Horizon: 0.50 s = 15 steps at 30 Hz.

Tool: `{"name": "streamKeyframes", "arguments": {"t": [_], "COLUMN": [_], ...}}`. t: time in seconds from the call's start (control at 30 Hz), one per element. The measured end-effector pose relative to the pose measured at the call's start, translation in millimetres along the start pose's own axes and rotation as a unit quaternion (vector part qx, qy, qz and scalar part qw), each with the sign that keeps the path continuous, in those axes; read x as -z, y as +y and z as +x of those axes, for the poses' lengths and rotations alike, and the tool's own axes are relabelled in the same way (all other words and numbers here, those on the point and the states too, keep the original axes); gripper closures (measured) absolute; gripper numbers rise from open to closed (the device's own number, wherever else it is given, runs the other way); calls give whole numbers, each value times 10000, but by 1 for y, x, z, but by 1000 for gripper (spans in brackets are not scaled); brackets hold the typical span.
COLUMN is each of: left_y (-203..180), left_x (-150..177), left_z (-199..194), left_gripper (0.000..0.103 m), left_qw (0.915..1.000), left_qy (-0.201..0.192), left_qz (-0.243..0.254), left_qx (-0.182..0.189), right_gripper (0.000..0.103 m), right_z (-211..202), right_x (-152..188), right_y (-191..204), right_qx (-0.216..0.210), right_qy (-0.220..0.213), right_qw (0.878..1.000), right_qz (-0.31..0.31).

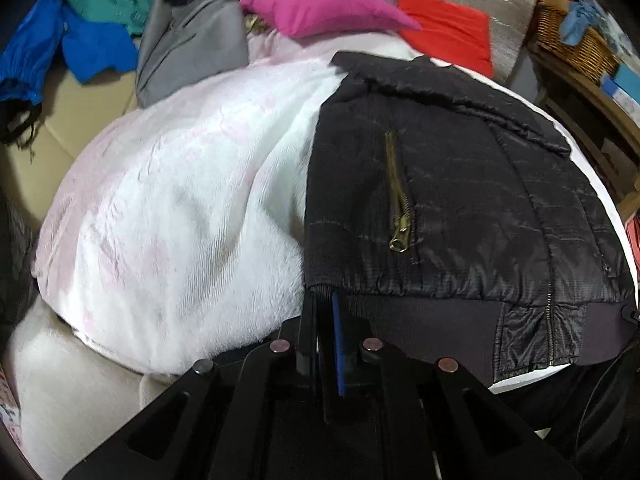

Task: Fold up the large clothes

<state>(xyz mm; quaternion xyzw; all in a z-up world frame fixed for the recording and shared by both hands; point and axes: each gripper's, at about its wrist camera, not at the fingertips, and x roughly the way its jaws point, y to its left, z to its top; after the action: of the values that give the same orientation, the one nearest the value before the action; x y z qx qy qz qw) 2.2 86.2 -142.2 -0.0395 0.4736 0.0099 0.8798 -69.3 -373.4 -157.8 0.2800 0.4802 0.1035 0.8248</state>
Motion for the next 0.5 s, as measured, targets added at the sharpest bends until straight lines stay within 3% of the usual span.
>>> {"name": "streamKeyframes", "arguments": {"t": [0.2,0.3,0.33,0.4,0.47,0.5], "left_y": [-5,-4,-2,4,9,13], "left_x": [3,11,14,13,6,-1], "left_z": [-26,-22,-16,-12,-20,-28], "left_gripper": [96,96,95,93,92,89], "left_qw": [9997,9999,9999,9994,9995,9996], "left_qy": [-200,-41,70,128,46,-92], "left_qz": [17,51,30,-113,-187,-223], "left_qx": [108,108,118,296,267,144], "right_gripper": [92,92,88,88,73,49], "right_z": [-26,-18,-14,-14,-23,-29], "right_x": [-8,-7,-6,-6,-13,-16], "right_y": [18,7,2,-7,-13,-14], "right_qx": [82,214,217,-6,26,75], "right_qy": [-167,123,226,214,74,-33], "right_qw": [9997,9996,9995,9995,9994,9993], "right_qz": [-182,-102,-16,217,327,353]}}
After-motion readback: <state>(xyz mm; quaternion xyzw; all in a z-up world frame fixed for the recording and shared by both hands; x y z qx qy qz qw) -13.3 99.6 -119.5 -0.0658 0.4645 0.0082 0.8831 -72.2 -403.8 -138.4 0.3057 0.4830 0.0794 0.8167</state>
